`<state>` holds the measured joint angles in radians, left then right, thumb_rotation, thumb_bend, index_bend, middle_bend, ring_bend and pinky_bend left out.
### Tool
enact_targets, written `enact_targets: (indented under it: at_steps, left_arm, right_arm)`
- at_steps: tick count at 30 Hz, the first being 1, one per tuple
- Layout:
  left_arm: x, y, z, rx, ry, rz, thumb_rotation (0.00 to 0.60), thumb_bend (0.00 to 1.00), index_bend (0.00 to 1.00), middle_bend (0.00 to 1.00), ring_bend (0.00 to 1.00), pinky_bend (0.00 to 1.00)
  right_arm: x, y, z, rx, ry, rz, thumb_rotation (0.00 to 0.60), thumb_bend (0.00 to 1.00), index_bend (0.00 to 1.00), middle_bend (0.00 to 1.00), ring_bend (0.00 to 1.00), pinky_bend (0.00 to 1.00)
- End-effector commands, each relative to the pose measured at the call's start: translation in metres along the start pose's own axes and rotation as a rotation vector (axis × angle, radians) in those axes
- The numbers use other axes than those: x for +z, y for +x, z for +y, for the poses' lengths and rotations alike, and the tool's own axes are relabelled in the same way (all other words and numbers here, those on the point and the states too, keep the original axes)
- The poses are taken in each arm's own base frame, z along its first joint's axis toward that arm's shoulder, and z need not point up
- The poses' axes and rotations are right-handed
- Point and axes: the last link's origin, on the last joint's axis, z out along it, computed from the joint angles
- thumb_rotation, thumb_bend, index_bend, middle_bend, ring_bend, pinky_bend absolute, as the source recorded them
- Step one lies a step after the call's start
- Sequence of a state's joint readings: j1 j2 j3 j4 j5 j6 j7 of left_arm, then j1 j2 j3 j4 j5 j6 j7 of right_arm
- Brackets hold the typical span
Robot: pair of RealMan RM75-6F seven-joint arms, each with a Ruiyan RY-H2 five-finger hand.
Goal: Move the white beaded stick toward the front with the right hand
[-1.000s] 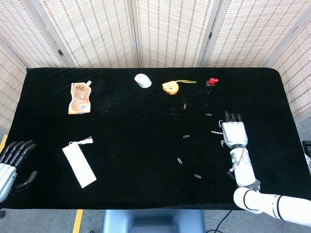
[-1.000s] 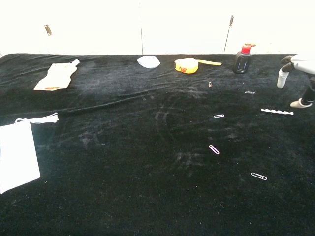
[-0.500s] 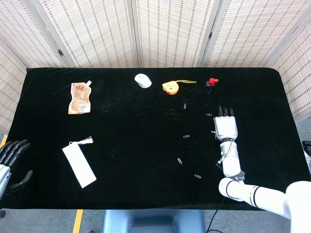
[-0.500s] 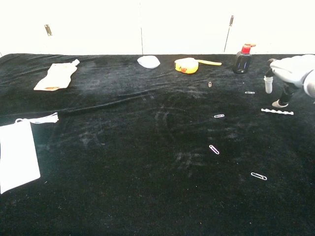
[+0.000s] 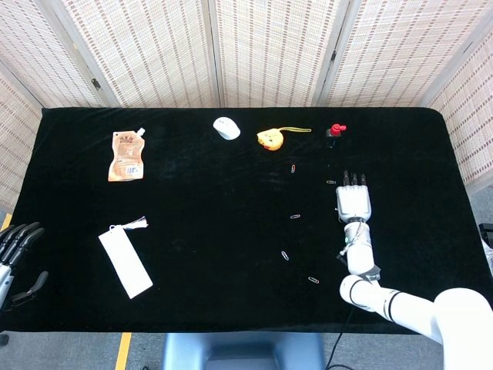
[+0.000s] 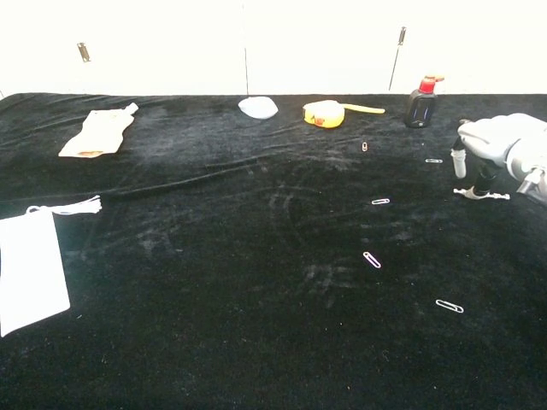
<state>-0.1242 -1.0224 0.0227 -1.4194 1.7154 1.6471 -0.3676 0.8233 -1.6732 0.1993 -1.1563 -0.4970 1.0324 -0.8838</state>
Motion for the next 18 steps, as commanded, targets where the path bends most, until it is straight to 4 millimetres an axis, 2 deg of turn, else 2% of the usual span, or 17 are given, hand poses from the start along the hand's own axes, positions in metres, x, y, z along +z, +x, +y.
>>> enact_targets:
  at_steps: [1, 18]
  left_arm:
    - [-0.0003, 0.0001, -0.0003, 0.001, 0.002, 0.0, 0.6, 0.5, 0.01, 0.08, 0.08, 0.05]
    - [-0.0004, 0.0019, -0.0017, -0.001, 0.01, 0.007, 0.6, 0.62, 0.01, 0.08, 0.08, 0.05]
  right_arm:
    - [0.001, -0.0008, -0.0021, -0.001, 0.003, -0.002, 0.6, 0.29, 0.47, 0.0, 0.0, 0.0]
    - [0.0081, -0.0087, -0.0076, -0.008, -0.008, -0.039, 0.6, 0.29, 0.5, 0.0, 0.0, 0.0]
